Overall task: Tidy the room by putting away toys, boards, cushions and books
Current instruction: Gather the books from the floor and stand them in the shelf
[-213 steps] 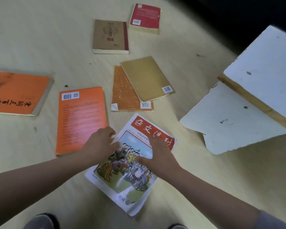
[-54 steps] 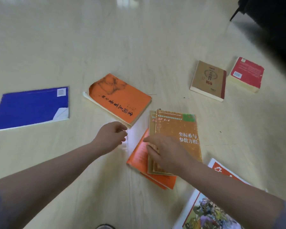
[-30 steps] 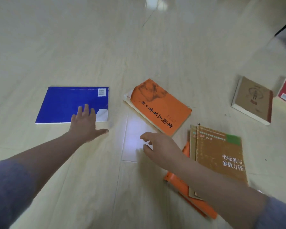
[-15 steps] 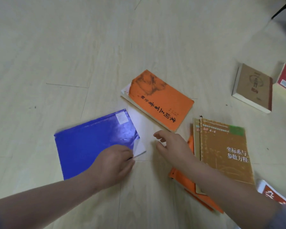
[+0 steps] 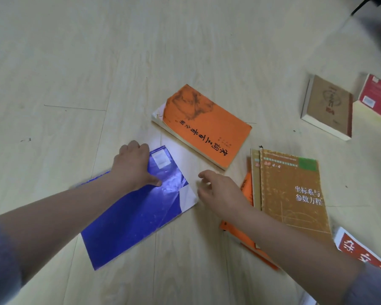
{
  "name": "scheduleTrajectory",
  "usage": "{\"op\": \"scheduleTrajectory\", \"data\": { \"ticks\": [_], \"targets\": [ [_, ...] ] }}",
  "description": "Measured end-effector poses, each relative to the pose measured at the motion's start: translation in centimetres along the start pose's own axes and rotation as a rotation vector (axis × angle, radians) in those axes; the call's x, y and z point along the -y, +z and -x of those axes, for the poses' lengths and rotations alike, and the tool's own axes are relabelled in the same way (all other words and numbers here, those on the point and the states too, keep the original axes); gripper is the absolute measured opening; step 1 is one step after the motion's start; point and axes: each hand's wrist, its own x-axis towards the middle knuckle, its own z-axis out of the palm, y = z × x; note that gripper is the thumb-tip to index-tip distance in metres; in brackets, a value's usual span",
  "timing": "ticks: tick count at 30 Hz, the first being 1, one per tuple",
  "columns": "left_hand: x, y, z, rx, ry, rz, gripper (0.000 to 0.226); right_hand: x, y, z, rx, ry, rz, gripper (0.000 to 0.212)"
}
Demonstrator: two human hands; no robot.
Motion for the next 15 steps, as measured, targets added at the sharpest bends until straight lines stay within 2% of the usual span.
{"op": "scheduleTrajectory", "data": {
  "ticks": [3,6,8,10,12,15],
  "targets": [
    [-0.7,-0.3,-0.2,0.149,-0.046,0.211,0.058,0.0,0.0,0.5,0.068,0.04,-0.084,0.051],
    [-2.3,-1.0,0.1,0.279,0.072,0.296,0.026,-0.2,-0.7,1.2,0.157,0.122,-0.287,0.064],
    [-4.3,-2.1,0.7,0.316,0.156,0.387,0.015,-0.5,-1.5,2.0,0.21,0.189,-0.386,0.067],
    [-6.4,-3.8,1.4,0.318,0.205,0.559,0.011,-1.1,-2.7,3.0,0.206,0.184,-0.429,0.057],
    [-8.2,-5.6,1.9,0.316,0.248,0.71,0.009,-1.7,-4.5,3.9,0.159,0.175,-0.476,0.036],
    [-11.3,-7.7,2.1,0.316,0.322,0.779,0.01,-2.8,-7.9,6.1,0.117,0.234,-0.567,0.008]
  ]
}}
